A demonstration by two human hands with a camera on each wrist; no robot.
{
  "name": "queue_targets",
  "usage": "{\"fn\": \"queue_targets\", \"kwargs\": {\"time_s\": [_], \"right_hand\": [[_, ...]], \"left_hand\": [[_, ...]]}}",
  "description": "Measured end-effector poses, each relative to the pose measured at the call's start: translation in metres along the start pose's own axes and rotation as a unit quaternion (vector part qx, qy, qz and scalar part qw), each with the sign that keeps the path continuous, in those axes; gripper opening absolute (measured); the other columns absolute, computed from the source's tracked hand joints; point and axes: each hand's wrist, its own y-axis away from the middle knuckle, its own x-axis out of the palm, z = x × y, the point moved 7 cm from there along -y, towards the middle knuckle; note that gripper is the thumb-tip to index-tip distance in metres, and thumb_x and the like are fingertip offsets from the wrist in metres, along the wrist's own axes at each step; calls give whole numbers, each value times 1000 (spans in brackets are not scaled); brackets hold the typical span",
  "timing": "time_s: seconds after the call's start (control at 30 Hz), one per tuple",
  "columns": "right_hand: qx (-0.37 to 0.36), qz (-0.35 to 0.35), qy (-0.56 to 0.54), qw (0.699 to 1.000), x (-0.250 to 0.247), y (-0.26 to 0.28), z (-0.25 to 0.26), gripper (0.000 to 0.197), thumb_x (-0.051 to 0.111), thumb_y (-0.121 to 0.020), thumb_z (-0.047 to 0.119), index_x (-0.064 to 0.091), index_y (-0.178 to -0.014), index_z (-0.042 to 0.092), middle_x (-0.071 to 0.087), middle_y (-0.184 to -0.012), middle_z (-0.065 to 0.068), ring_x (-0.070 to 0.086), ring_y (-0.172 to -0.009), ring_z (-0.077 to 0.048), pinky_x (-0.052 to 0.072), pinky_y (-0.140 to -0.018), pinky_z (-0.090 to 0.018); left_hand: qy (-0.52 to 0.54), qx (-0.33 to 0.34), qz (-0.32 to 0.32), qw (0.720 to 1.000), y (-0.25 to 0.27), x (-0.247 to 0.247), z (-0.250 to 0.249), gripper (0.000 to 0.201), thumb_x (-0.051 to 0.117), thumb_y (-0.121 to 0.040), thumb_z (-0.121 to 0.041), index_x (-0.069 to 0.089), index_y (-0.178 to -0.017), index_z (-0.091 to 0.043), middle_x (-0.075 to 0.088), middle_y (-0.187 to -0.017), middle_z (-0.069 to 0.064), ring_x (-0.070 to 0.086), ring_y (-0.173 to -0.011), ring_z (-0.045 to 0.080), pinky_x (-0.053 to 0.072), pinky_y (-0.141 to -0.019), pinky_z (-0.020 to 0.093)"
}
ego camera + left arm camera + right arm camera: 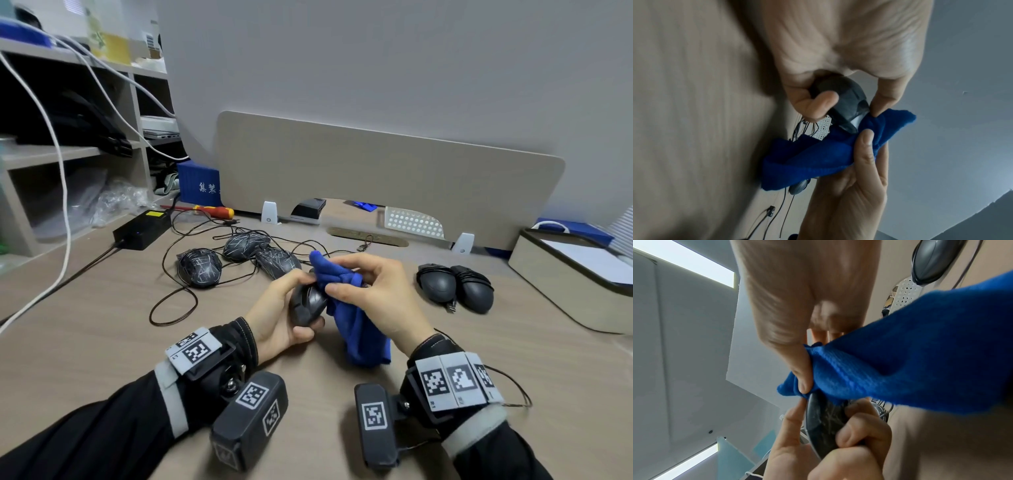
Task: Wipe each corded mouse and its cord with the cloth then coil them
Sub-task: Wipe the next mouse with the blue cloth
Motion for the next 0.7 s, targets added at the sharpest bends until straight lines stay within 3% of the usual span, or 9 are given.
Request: {"fn": "queue_targets", "kwargs": {"time_s": [0.1,0.27,0.37,0.47,0.53,0.63,0.7], "right_hand": [[16,-3,-31,999,-1,-1,-1,36,78,-77,-5,75,-97,25,77,-94,6,71,-91,-8,58,-85,-27],[19,-63,-42,997,-6,-1,-5,31,79,-78,-2,73,-97,22,74,-94,8,68,-89,-1,53,-81,-18],[21,0,-26,999,3,0,-1,35,81,-74,-3,74,-90,28,75,-87,11,68,-82,-2,53,-77,-19],[13,70,27,997,14,2,5,40,83,-71,-2,74,-82,36,75,-81,12,65,-75,-4,55,-73,-22],[13,54,16,998,13,1,3,40,82,-71,-3,74,-82,35,75,-83,10,66,-76,-5,55,-73,-22],[16,-24,-25,999,-1,0,-3,36,79,-75,-5,74,-88,28,76,-88,10,68,-83,-3,52,-78,-20],[19,-2,-30,999,1,0,-3,36,79,-75,-6,75,-88,28,76,-88,7,68,-83,-4,53,-79,-21]], "left_hand": [[-1,-7,-1,1000,-1,-1,1,32,54,-81,-34,60,-108,-17,50,-74,0,41,-54,16,19,-33,16],[9,3,-17,1000,-1,-4,-2,20,57,-80,-32,62,-90,-15,55,-70,1,46,-52,18,20,-34,16],[8,37,-50,998,-2,-8,-7,25,58,-78,-33,75,-86,-17,57,-69,2,42,-52,17,12,-39,18],[-2,52,-63,997,-2,-11,-9,35,55,-77,-36,81,-91,-17,62,-83,4,39,-54,12,11,-41,19],[-1,50,-63,997,-2,-10,-8,33,55,-77,-34,81,-89,-17,61,-79,3,39,-54,13,10,-42,20],[16,41,-71,997,-1,-9,-7,23,58,-77,-30,73,-88,-15,59,-65,2,43,-51,18,13,-38,15],[18,43,-82,996,-1,-11,-6,26,58,-76,-30,73,-89,-14,60,-67,3,43,-52,18,13,-37,15]]}}
